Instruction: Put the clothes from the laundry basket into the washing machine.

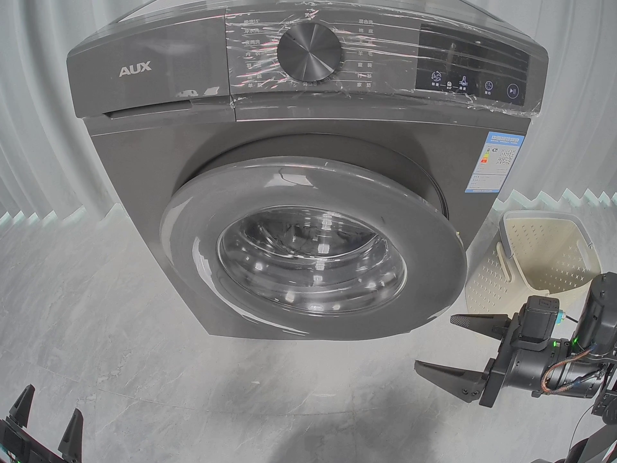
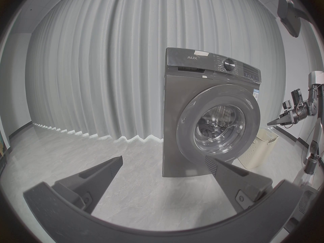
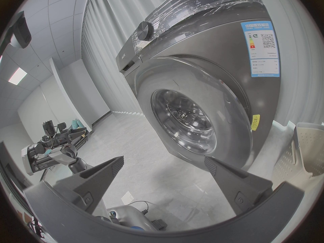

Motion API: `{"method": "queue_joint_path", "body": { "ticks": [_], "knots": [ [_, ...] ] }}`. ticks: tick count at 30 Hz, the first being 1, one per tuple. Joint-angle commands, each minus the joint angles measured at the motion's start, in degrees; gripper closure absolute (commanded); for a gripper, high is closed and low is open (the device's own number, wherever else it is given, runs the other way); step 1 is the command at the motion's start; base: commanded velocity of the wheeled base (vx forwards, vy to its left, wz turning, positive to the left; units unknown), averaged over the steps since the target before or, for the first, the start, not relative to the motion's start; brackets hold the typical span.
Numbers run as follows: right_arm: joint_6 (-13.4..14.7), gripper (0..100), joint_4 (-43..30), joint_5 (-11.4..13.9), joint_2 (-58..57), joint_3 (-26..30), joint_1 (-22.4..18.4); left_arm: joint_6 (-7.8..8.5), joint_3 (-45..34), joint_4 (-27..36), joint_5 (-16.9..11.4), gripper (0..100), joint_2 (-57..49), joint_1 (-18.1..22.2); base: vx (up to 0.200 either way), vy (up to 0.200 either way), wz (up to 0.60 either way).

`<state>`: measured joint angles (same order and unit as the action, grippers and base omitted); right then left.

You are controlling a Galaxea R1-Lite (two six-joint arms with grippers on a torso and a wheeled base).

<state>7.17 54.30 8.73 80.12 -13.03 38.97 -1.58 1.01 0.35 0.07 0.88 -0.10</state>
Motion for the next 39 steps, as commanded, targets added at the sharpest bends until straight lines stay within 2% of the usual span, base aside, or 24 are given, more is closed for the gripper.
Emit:
{"method": "queue_joint_path", "body": {
  "ticks": [1,6,11,15,16,17,20,24,36,39],
  "knots": [
    [0.13,0,0.28,0.06,0.74,-0.15,0.23,-0.09,-0.92,0.0,0.01,0,-0.79,0.01,0.2,0.0,0.0],
    [0.21,0,2.66,-0.03,2.68,-1.21,0.23,-0.26,-0.92,0.0,0.01,0,-0.88,0.01,0.2,0.0,0.0],
    [0.21,0,7.31,-0.2,5.58,-3.23,0.23,-0.35,-0.92,0.0,0.01,0,-0.79,-0.08,0.0,0.0,0.0],
    [-0.05,0,16.19,-1.17,9.36,-3.84,-0.13,-0.35,-0.92,0.0,0.1,0,-0.88,0.01,0.0,0.0,0.0],
    [-0.05,0,16.19,-1.17,9.36,-3.84,-0.13,-0.35,-0.92,0.0,0.1,0,-0.88,0.01,0.0,0.0,0.0],
    [-0.22,0,18.83,-2.84,10.15,-3.76,0.14,-0.35,-0.92,0.0,0.01,0,-0.79,-0.08,0.0,0.0,0.0],
    [-0.49,0,21.46,-5.83,11.03,-5.34,0.14,-0.35,-0.92,0.0,0.01,0,-0.79,-0.08,0.0,0.0,0.0],
    [-0.66,0,23.05,-7.32,11.73,-7.62,-0.3,-0.35,-0.92,0.0,0.01,0,-0.79,-0.08,0.0,0.0,0.0],
    [-0.84,0,23.13,-7.23,11.2,-6.66,0.23,-0.44,-0.92,0.0,0.1,0,-0.88,0.01,0.0,0.0,0.0],
    [-2.6,0,23.13,-5.92,6.81,-1.91,1.1,-0.44,-0.92,0.0,0.1,0,-0.79,0.01,0.0,0.0,0.0]
  ]
}}
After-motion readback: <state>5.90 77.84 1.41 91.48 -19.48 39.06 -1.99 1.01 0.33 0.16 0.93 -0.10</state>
